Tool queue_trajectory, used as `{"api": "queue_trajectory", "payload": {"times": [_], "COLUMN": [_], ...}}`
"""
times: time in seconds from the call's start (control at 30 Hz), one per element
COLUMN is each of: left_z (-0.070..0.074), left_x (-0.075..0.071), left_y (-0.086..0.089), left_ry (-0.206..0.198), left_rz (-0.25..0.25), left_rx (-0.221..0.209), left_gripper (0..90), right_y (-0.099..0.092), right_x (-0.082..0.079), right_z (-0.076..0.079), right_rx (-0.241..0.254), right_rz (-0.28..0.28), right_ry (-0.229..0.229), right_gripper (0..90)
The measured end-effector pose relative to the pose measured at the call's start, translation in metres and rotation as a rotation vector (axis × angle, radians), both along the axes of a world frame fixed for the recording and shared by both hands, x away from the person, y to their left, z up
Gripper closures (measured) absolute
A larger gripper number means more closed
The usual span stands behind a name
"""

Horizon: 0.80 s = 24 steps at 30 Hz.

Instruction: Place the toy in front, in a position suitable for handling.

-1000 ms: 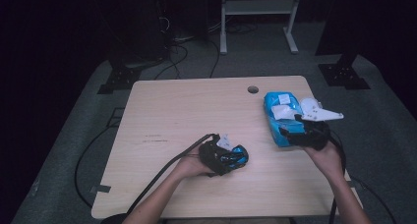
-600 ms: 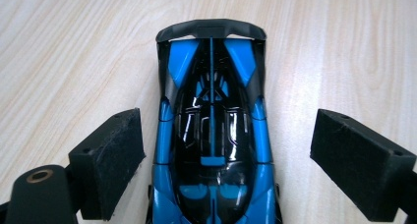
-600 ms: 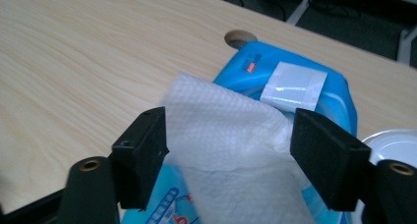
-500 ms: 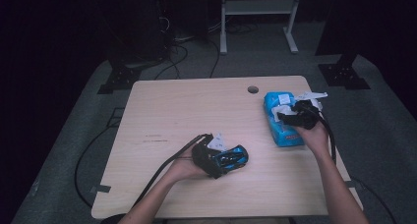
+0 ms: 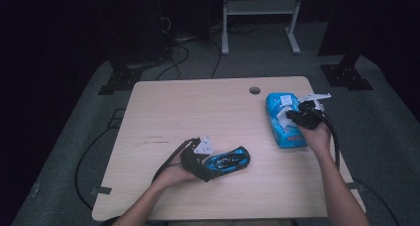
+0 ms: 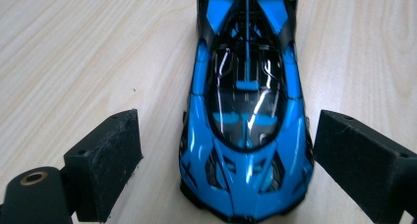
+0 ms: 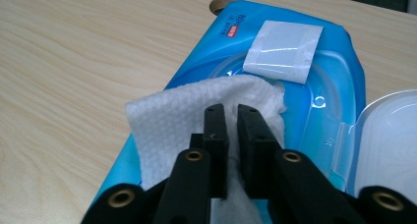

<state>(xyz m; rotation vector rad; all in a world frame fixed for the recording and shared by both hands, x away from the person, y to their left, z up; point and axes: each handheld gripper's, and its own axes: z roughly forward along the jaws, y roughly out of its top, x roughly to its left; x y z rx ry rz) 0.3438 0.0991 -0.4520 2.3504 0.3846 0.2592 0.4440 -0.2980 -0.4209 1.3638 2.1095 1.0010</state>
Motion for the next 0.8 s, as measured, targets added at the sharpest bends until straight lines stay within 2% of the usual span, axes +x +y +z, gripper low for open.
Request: {"api": "queue_trajectory", "payload": {"times": [0.17, 0.23, 0.3, 0.33, 0.37, 0.4, 0.43, 0.47, 0.5, 0.53, 0.57, 0.6, 0.63, 0.67, 0.7, 0.73, 0.8], "left_z": [-0.002, -0.002, -0.001, -0.001, -0.001, -0.001, -0.001, -0.001, -0.001, -0.001, -0.001, -0.001, -0.002, -0.002, -0.003, -0.003, -0.003], "left_x": [0.000, 0.000, 0.000, 0.000, -0.001, -0.001, -0.003, -0.003, -0.004, -0.004, -0.005, -0.005, -0.005, -0.005, -0.005, -0.005, -0.005], "left_y": [0.009, 0.011, 0.012, 0.012, 0.011, 0.011, 0.010, 0.010, 0.008, 0.008, 0.008, 0.007, 0.006, 0.006, 0.005, 0.005, 0.004], "left_ry": [-0.016, -0.011, -0.017, -0.017, -0.023, -0.023, -0.028, -0.028, -0.036, -0.036, -0.035, -0.040, -0.043, -0.039, -0.044, -0.044, -0.039], "left_rz": [0.014, 0.013, 0.013, 0.013, 0.004, 0.004, 0.000, 0.000, 0.001, 0.001, 0.000, 0.002, 0.001, -0.002, -0.006, -0.006, -0.009], "left_rx": [-0.004, -0.013, -0.028, -0.028, -0.026, -0.026, -0.028, -0.028, -0.027, -0.027, -0.029, -0.029, -0.032, -0.029, -0.018, -0.018, -0.022], "left_gripper": [9.9, 9.2, 9.1, 9.0, 8.7, 8.7, 8.7, 8.6, 8.6, 8.7, 8.6, 8.6, 8.6, 8.6, 8.6, 8.7, 8.6], "right_y": [-0.001, -0.001, -0.002, -0.002, -0.003, -0.003, 0.000, 0.000, 0.008, 0.008, 0.017, 0.017, 0.028, 0.028, 0.040, 0.040, 0.054], "right_x": [-0.005, -0.010, -0.021, -0.021, -0.031, -0.031, -0.046, -0.046, -0.063, -0.063, -0.081, -0.081, -0.098, -0.098, -0.112, -0.112, -0.125], "right_z": [0.006, 0.012, 0.026, 0.026, 0.036, 0.036, 0.049, 0.049, 0.057, 0.057, 0.061, 0.061, 0.060, 0.060, 0.056, 0.056, 0.053], "right_rx": [0.023, 0.039, 0.067, 0.067, 0.096, 0.096, 0.104, 0.104, 0.091, 0.091, 0.089, 0.089, 0.082, 0.082, 0.123, 0.123, 0.150], "right_rz": [0.016, 0.031, 0.068, 0.068, 0.096, 0.096, 0.148, 0.148, 0.201, 0.201, 0.258, 0.258, 0.318, 0.318, 0.393, 0.393, 0.454], "right_ry": [-0.021, -0.045, -0.089, -0.089, -0.116, -0.116, -0.141, -0.141, -0.160, -0.160, -0.167, -0.167, -0.162, -0.162, -0.151, -0.151, -0.130], "right_gripper": [85.5, 85.7, 85.7, 85.7, 85.7, 85.7, 85.7, 85.7, 85.7, 85.7, 85.7, 85.7, 85.7, 85.7, 85.7, 85.7, 85.7]}}
